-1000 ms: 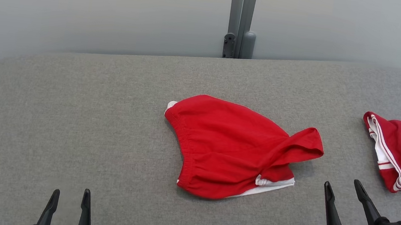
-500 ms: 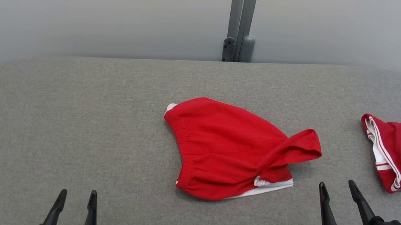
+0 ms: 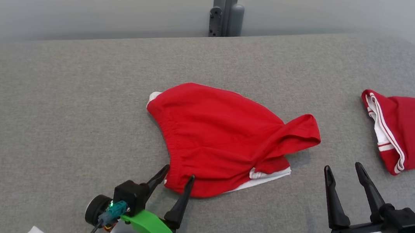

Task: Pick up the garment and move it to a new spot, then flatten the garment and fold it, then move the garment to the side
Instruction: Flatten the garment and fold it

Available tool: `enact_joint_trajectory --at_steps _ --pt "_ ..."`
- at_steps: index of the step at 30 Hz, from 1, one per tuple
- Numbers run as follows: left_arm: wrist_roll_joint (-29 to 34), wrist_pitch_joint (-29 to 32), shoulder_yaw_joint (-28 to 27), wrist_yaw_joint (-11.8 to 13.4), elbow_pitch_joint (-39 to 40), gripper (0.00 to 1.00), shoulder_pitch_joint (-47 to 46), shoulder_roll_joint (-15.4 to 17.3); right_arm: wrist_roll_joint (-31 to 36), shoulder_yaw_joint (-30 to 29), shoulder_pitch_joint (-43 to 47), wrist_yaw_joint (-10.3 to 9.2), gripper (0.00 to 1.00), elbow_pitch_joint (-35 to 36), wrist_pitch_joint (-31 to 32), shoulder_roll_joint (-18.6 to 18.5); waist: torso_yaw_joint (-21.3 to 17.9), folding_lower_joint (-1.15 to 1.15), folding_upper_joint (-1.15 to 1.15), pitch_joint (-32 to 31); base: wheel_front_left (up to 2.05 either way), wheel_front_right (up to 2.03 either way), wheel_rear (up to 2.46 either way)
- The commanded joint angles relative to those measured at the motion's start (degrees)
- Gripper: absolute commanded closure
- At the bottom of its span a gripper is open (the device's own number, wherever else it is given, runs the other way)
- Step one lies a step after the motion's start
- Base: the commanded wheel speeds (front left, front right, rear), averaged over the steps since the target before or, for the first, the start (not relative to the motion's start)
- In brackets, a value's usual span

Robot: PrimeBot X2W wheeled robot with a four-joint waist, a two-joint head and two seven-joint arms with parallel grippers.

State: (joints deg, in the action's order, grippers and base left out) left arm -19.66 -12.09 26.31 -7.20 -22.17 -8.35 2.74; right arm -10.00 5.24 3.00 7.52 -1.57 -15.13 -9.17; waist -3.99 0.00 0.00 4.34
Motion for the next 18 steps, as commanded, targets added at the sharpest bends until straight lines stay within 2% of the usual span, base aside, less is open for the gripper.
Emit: enact_joint_trajectory --at_steps 1,4,8,9,11,18 --pt "-0.50 0.61 0.05 0.88 -1.78 0.00 -1.80 0.30 -0.43 -0.06 -0.74 -0.06 0.00 0.08 -0.01 0.09 -3.37 0.00 0.00 3.20 0.00 0.00 0.00" --pt "-1.02 0.70 -0.65 2.65 -5.10 0.00 -3.77 0.29 -0.55 -0.61 -1.25 -0.06 0.00 -0.01 -0.01 0.29 -4.77 0.00 0.00 4.28 0.00 0.00 0.00" --pt "-2.05 0.81 -1.61 3.56 -7.11 0.00 -4.24 0.35 -0.55 -1.01 -1.20 -0.06 0.00 0.07 -0.01 0.58 -5.68 0.00 0.00 4.86 0.00 0.00 0.00" --pt "-2.39 1.22 -1.37 3.12 -7.16 0.31 -4.20 0.43 -0.59 -1.09 -1.21 -0.06 0.00 0.10 -0.01 0.63 -5.78 0.00 0.00 4.97 0.00 0.00 0.00" --pt "-3.07 1.79 -1.49 2.82 -6.96 1.00 -4.07 0.46 -0.63 -1.29 -1.18 -0.06 0.00 0.17 -0.01 0.76 -5.82 0.00 0.00 5.16 0.00 0.00 0.00" --pt "-6.61 4.10 -0.16 1.51 -0.55 1.00 -6.55 0.42 -0.69 -0.95 -2.22 -0.06 0.00 0.19 -0.01 1.34 -5.26 0.00 0.00 6.79 0.00 0.00 0.00"
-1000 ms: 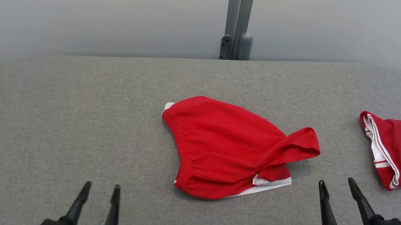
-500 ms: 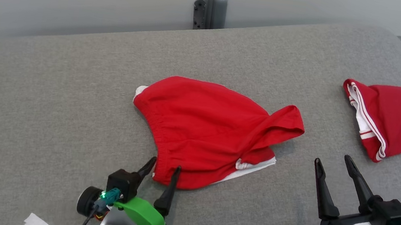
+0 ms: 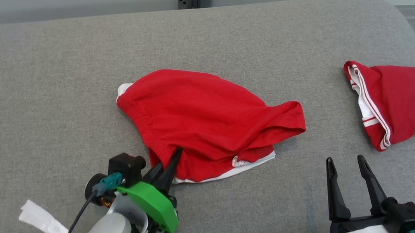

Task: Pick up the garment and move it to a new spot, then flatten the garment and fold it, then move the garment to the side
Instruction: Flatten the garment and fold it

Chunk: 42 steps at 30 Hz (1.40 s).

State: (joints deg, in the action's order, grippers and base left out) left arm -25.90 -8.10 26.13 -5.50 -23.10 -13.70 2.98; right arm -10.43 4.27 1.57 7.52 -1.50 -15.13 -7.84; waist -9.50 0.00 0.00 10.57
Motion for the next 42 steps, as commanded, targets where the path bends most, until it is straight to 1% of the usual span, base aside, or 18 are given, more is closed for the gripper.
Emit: enact_joint_trajectory --at_steps 1,4,6,8,10,12,15,17,18,19,20,21,25,27,33,37,39,42 --pt "-1.07 0.94 0.20 -0.17 1.66 1.00 -2.01 0.14 -0.34 0.12 -0.97 -0.06 0.00 0.11 -0.01 0.01 0.36 0.00 0.00 0.98 0.00 0.00 0.00" --pt "-3.19 4.19 0.10 1.12 3.95 1.00 -5.00 0.09 -0.49 0.39 -1.76 -0.06 0.00 0.33 -0.01 -0.03 0.54 0.00 0.00 2.81 0.00 0.00 0.00" --pt "-2.36 6.29 -0.12 3.14 3.41 1.00 -8.26 0.08 -0.59 0.76 -2.75 -0.06 0.00 0.45 -0.01 -0.18 0.42 0.00 0.00 4.42 0.00 0.00 0.00" --pt "-2.41 8.72 -0.65 4.61 1.01 1.00 -11.26 0.13 -0.63 1.17 -3.67 -0.06 0.00 0.40 -0.01 -0.24 0.09 0.00 0.00 6.05 0.00 0.00 0.00" --pt "-1.14 11.77 -0.52 5.83 -3.04 1.00 -14.24 1.38 -0.68 1.77 -4.73 -0.06 0.00 0.30 -0.01 -0.25 -0.51 0.00 0.00 7.58 0.00 0.00 0.00" --pt "-0.03 13.96 -0.35 6.46 -6.85 1.00 -16.39 3.07 -0.83 2.46 -5.76 -0.06 0.00 0.10 -0.01 -0.05 -1.51 0.00 0.00 8.86 0.00 0.00 0.00" --pt "-0.86 14.96 -0.78 5.95 -10.02 1.00 -16.70 4.28 -1.28 1.59 -5.91 -0.06 0.00 -0.34 -0.01 0.27 -2.28 0.00 0.00 9.73 0.00 0.00 0.00" --pt "-1.25 14.45 -0.95 5.40 -10.84 0.83 -15.29 5.42 -1.19 1.06 -5.12 -0.06 0.00 -0.68 -0.01 0.37 -2.11 0.00 0.00 9.68 0.00 0.00 0.00" --pt "-1.51 13.87 -1.20 5.29 -10.83 0.70 -14.37 5.68 -1.15 0.82 -4.62 -0.06 0.00 -0.85 -0.01 0.40 -1.84 0.00 0.00 9.47 0.00 0.00 0.00" --pt "-1.34 13.09 -1.23 5.08 -10.54 0.54 -13.46 6.01 -1.09 0.58 -4.18 -0.06 0.00 -0.98 -0.01 0.38 -1.53 0.00 0.00 9.16 0.00 0.00 0.00" --pt "-1.70 12.12 -1.35 4.57 -9.97 0.19 -12.43 6.14 -0.99 0.33 -3.83 -0.06 0.00 -1.09 -0.01 0.38 -1.15 0.00 0.00 8.71 0.00 0.00 0.00" --pt "-2.40 11.23 -1.77 4.48 -9.20 0.00 -11.30 6.00 -0.90 0.13 -3.49 -0.06 0.00 -1.22 -0.01 0.39 -0.78 0.00 0.00 8.21 0.00 0.00 0.00" --pt "-4.28 10.15 -2.16 4.10 -4.90 0.00 -6.57 5.93 -0.57 -0.17 -2.59 -0.06 0.00 -1.11 0.00 -0.10 0.85 0.00 0.00 5.69 0.00 0.00 0.00" --pt "-4.95 10.43 -2.27 4.77 -1.48 0.00 -3.76 6.60 -0.55 -0.15 -2.16 -0.06 0.00 -0.95 0.00 -0.40 1.60 0.00 0.00 4.36 0.00 0.00 0.00" --pt "-6.68 13.12 -4.55 7.81 11.83 0.00 4.30 10.17 -0.27 -0.24 -0.48 -0.06 0.00 -0.73 0.00 -0.84 2.66 0.00 0.00 0.88 0.00 0.00 0.00" --pt "-6.76 14.89 -7.28 11.10 17.84 0.00 8.35 13.44 -0.13 0.20 0.67 -0.06 0.00 -0.89 0.00 -0.67 2.49 0.00 0.00 -0.49 0.00 0.00 0.00" --pt "-6.70 14.58 -8.14 12.12 21.22 0.00 9.41 13.92 -0.24 0.44 1.03 -0.06 0.00 -1.00 0.00 -0.69 2.01 0.00 0.00 -1.23 0.00 0.00 0.00" --pt "-5.74 14.29 -7.18 12.51 25.31 0.00 10.00 13.67 -0.37 0.13 1.83 -0.06 0.00 -0.79 0.00 -0.59 1.33 0.00 0.00 -1.94 0.00 0.00 0.00"
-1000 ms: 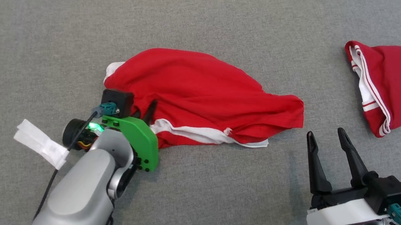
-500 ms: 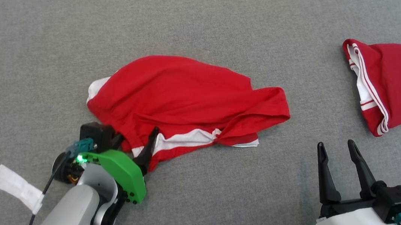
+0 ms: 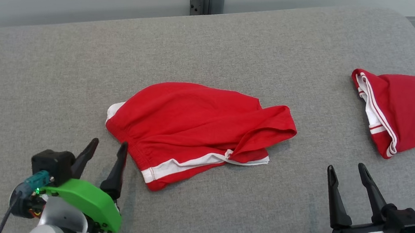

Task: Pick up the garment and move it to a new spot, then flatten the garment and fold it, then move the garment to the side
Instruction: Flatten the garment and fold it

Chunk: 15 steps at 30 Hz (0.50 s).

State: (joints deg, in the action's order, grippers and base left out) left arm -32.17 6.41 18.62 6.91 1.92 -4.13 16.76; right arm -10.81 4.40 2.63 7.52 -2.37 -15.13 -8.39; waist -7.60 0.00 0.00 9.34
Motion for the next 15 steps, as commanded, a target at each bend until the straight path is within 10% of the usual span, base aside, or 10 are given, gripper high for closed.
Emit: enact_joint_trajectory --at_steps 1,15 --pt "0.97 -0.13 1.43 -0.16 1.29 0.00 0.03 -0.70 -0.01 0.15 0.81 -0.06 0.00 0.12 0.00 -0.11 -0.91 0.00 0.00 -0.81 0.00 0.00 0.00" --pt "7.46 5.05 18.82 -6.28 -14.41 0.00 -17.38 -11.70 -0.89 1.55 -4.63 -0.06 0.00 1.06 0.00 0.79 -8.72 0.00 0.00 6.77 0.00 0.00 0.00"
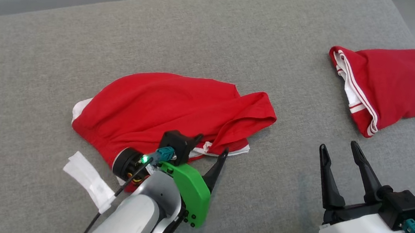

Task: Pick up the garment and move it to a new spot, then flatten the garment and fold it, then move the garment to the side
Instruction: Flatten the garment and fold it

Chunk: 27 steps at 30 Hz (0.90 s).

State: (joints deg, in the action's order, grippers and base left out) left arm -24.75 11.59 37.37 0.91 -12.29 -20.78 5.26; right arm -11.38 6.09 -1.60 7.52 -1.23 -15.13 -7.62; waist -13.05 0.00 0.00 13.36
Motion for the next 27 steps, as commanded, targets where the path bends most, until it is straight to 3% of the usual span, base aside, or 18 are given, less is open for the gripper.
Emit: enact_joint_trajectory --at_steps 1,7,8,10,17,21,22,23,24,27 --pt "0.31 -0.31 0.48 -0.36 -1.80 0.00 -1.74 -0.47 -0.41 -0.35 -0.48 -0.06 0.00 -0.24 0.00 0.23 -3.91 0.00 0.00 3.03 0.00 0.00 0.00" --pt "1.11 -1.00 1.11 0.29 -7.92 0.00 -5.03 -1.05 -0.72 -0.87 -0.19 -0.06 0.00 -0.62 0.00 1.33 -6.34 0.00 0.00 3.79 0.00 0.00 0.00" --pt "1.15 -1.13 1.04 0.32 -8.35 0.51 -5.39 -1.05 -0.71 -0.94 -0.28 -0.06 0.00 -0.66 0.00 1.44 -6.56 0.00 0.00 3.84 0.00 0.00 0.00" --pt "0.95 -1.30 0.86 0.28 -9.04 1.00 -6.39 -1.13 -0.79 -0.99 -0.66 -0.06 0.00 -0.65 0.00 1.79 -7.04 0.00 0.00 4.04 0.00 0.00 0.00" --pt "-1.94 1.24 1.62 -1.20 -7.60 1.00 -10.75 -1.85 -0.99 -0.55 -1.63 -0.06 0.00 -0.77 0.00 2.64 -8.50 0.00 0.00 5.45 0.00 0.00 0.00" --pt "-5.04 4.56 2.35 -0.77 -8.97 0.99 -15.05 -2.21 -1.38 0.23 -2.79 -0.06 0.00 -1.05 0.00 3.21 -10.13 0.00 0.00 7.24 0.00 0.00 0.00" --pt "-5.89 5.25 3.00 -0.26 -10.09 0.85 -16.62 -2.26 -1.58 0.65 -3.12 -0.06 0.00 -1.26 0.00 3.43 -10.79 0.00 0.00 7.79 0.00 0.00 0.00" --pt "-6.96 5.66 3.84 0.12 -10.77 0.51 -17.82 -2.33 -1.68 1.00 -3.48 -0.06 0.00 -1.50 0.00 3.63 -11.43 0.00 0.00 8.25 0.00 0.00 0.00" --pt "-8.32 5.84 4.47 0.71 -11.46 0.00 -18.64 -2.34 -1.78 1.32 -3.78 -0.06 0.00 -1.72 0.00 3.77 -11.97 0.00 0.00 8.58 0.00 0.00 0.00" --pt "-14.17 5.72 7.07 2.48 -12.88 0.00 -21.41 -2.28 -2.26 2.11 -4.41 -0.06 0.00 -2.50 0.00 4.18 -13.56 0.00 0.00 9.45 0.00 0.00 0.00"
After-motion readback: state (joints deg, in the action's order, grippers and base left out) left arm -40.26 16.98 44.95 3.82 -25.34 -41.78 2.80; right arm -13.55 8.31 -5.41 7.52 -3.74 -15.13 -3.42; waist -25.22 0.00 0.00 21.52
